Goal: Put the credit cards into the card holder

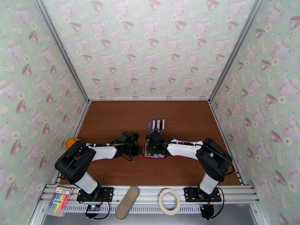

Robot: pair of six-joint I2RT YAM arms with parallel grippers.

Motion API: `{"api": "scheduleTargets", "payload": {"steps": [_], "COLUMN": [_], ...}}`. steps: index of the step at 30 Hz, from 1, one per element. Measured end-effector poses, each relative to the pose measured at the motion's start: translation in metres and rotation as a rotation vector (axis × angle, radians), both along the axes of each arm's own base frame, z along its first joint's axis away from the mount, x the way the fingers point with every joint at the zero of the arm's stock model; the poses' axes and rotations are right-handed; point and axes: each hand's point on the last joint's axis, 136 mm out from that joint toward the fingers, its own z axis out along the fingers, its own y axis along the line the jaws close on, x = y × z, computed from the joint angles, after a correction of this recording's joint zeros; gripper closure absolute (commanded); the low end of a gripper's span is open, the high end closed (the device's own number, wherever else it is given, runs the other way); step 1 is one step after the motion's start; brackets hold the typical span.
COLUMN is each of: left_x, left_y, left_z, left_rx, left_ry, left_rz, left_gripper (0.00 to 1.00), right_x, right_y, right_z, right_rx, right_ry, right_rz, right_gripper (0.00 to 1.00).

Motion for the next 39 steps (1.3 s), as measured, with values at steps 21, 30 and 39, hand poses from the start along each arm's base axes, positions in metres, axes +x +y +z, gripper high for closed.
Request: {"api": "scheduleTargets", "payload": {"steps": [21,30,39], "left_x": [-0.002,-0.002,-0.002], "left_y": [-0.002,-0.003,-0.003], "left_z": [0.000,0.000,-0.001], "left_rx": [-0.013,-0.009,-0.008], "left_ry": [0.011,0.023,0.025], "left_rz": [-0.012,-0.010,-0.010], "left_gripper": [0.80,0.80,0.80], "right_x": [-0.001,-0.002,-0.003], "right_y": [0.019,0.021,0.018], "right_z": [0.006,0.006,0.018], "right_rx": [0.019,0.024,0.038], "right_ry": [-0.010,-0.010,-0.031], "right_rz": [0.031,0.036,0.032], "right_gripper": [0.58,0.58,0.58]}}
